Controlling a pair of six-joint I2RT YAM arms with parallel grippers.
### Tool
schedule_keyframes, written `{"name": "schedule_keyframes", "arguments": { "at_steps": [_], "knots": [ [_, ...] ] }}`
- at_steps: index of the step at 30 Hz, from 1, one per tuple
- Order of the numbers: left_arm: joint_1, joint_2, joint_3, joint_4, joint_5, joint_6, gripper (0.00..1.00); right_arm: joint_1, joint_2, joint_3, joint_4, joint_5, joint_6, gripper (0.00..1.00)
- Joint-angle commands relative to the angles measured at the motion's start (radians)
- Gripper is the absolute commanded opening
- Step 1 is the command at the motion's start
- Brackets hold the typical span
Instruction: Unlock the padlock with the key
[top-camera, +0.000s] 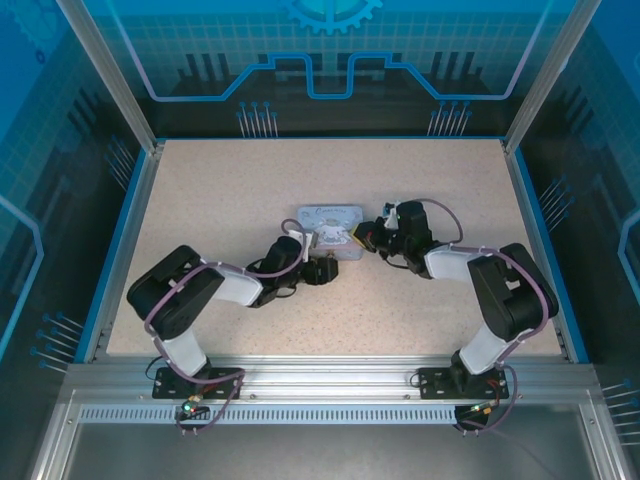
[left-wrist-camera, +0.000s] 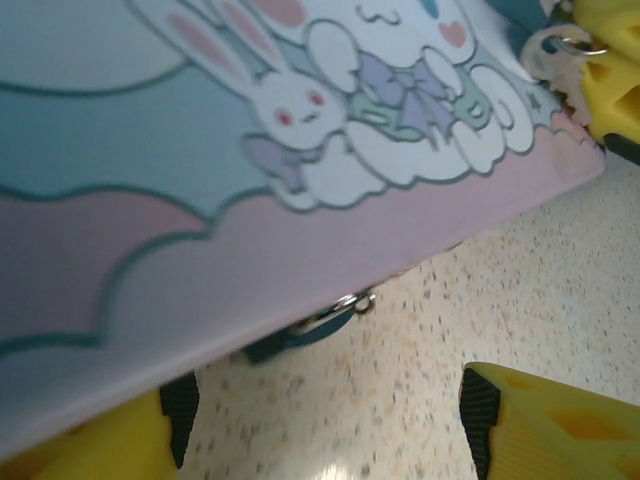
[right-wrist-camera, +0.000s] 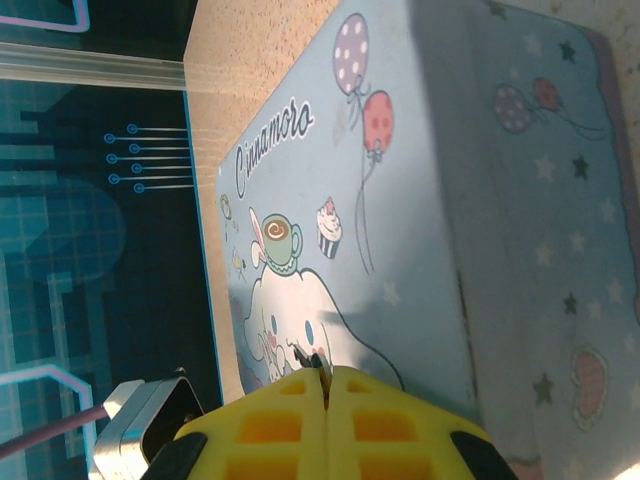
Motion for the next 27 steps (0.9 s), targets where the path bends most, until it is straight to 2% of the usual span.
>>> {"name": "schedule_keyframes", "arguments": {
  "at_steps": [1, 7, 13, 19, 27],
  "knots": [
    [-0.003, 0.090, 0.043, 0.059, -0.041, 0.048, 0.71, 0.008, 0.059, 0.045, -0.020, 0.028, 0.002, 0.00],
    [-0.001, 0.193, 0.115, 0.105, -0.048, 0.063, 0.71, -0.013, 0.138, 0.097, -0.004, 0.008, 0.013, 0.00],
    [0.007, 0.233, 0.129, 0.152, -0.049, 0.052, 0.71, -0.029, 0.191, 0.116, 0.024, -0.010, 0.028, 0.00],
    [0.043, 0.258, 0.066, 0.255, -0.102, -0.052, 0.72, -0.033, 0.208, 0.115, 0.043, -0.018, 0.037, 0.00],
    [0.052, 0.308, 0.072, 0.401, 0.014, -0.171, 0.71, -0.035, 0.209, 0.114, 0.043, -0.020, 0.037, 0.00]
  ]
}}
